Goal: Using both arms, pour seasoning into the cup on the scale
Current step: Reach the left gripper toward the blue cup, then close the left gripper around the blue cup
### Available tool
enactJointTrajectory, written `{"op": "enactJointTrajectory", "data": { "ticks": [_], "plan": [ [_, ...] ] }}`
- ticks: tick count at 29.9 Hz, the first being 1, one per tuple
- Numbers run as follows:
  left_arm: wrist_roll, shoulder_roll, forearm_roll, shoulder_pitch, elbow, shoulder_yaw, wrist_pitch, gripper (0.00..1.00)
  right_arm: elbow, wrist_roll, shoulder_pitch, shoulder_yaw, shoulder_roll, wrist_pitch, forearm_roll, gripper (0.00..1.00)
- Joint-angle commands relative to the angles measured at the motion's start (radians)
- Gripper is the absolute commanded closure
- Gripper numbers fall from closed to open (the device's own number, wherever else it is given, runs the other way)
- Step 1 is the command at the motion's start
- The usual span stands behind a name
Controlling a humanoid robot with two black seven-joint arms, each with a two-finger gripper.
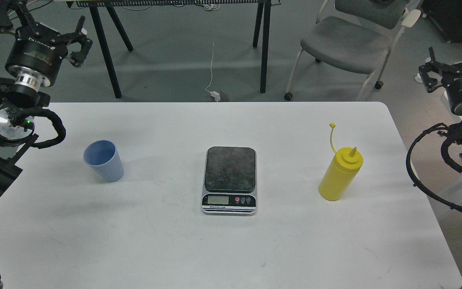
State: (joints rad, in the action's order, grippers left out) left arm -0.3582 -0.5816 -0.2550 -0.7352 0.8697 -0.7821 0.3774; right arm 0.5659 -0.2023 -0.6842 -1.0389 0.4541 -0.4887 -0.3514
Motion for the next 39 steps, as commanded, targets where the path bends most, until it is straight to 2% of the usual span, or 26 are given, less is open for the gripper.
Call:
{"op": "enactJointTrajectory", "data": {
  "ticks": [1,8,9,10,14,19,23,26,31,36,39],
  "plan": [
    [-0.005,-0.006,0.000,0.014,0.000,0.000,-0.002,0.01,-0.001,0.003,0.020,0.003,0.000,0.000,0.000,0.00],
    [0.010,-0.033,0.002,0.022,0.028,0.007,0.006,0.01,0.017,0.003,0.022,0.008,0.001,0.000,0.002,0.00],
    [0.031,-0.059,0.013,0.023,0.049,0.027,0.033,0.01,0.031,0.003,0.023,0.007,0.006,0.000,0.002,0.00],
    [0.050,-0.096,0.055,0.023,0.090,0.056,0.099,0.01,0.046,0.003,0.025,0.005,0.012,0.000,0.002,0.00],
    [0.051,-0.214,0.337,0.020,0.204,0.072,0.110,0.04,0.077,0.003,0.046,0.002,0.034,0.000,0.003,0.00],
    [0.050,-0.279,0.800,0.017,0.236,0.080,0.090,0.04,0.075,-0.002,0.057,0.002,0.037,0.000,0.005,0.00],
    [0.033,-0.291,1.227,0.017,0.238,0.079,0.068,0.04,0.077,-0.003,0.072,0.002,0.038,0.000,0.003,0.00],
    [0.033,-0.288,1.480,0.025,0.238,0.089,0.011,0.04,0.077,-0.006,0.078,-0.001,0.038,0.000,0.005,0.00],
    [0.031,-0.285,1.882,0.027,0.226,0.188,-0.161,0.07,0.077,-0.006,0.084,-0.004,0.041,0.000,0.003,0.00],
    [0.024,-0.290,2.056,0.020,0.154,0.391,-0.323,0.14,0.094,-0.006,0.084,-0.004,0.061,0.000,0.003,0.00],
    [0.021,-0.274,2.060,0.019,0.092,0.477,-0.382,0.19,0.100,-0.006,0.086,-0.004,0.071,0.000,0.003,0.00]
  ]
}}
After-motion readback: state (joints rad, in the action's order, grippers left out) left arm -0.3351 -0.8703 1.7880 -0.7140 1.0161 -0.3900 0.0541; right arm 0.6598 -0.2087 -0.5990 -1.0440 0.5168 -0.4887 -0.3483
